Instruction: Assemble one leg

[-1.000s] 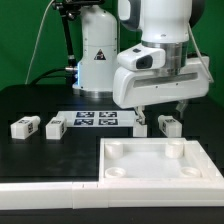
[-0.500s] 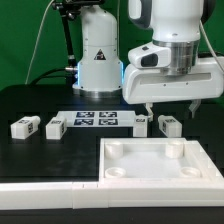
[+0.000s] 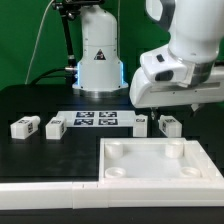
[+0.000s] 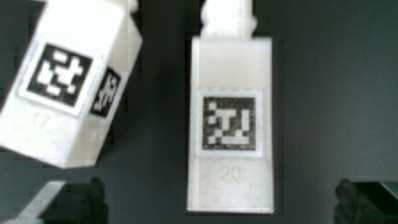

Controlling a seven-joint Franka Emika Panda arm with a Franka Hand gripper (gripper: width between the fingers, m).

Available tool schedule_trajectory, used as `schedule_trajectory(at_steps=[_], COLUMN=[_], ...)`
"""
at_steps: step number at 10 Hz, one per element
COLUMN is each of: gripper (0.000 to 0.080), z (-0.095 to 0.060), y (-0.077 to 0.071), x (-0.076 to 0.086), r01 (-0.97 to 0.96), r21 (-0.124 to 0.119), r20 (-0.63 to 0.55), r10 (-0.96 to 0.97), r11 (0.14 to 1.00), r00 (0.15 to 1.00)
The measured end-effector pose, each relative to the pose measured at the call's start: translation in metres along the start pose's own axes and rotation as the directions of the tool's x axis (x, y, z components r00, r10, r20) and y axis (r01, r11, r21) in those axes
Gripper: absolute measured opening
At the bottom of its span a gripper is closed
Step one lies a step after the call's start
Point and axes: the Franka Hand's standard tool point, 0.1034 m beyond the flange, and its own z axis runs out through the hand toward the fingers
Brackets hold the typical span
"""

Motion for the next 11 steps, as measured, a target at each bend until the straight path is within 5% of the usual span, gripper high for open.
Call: schedule_trajectory(at_steps=[4,7,11], gripper=[0.0649,0.0649,0.0649], z=[0.01,0.027,0.037], y=[0.0,0.004,0.0], x=[-0.001,-0.008,-0.002], r01=[0.01,0.014,0.02], r21=[-0.006,-0.008,-0.007], r20=[0.302,0.547,0.567], r10=[-0.008,-0.007,-0.012], r11=[1.0,1.0,1.0], r00=[0.953,0.837,0.824])
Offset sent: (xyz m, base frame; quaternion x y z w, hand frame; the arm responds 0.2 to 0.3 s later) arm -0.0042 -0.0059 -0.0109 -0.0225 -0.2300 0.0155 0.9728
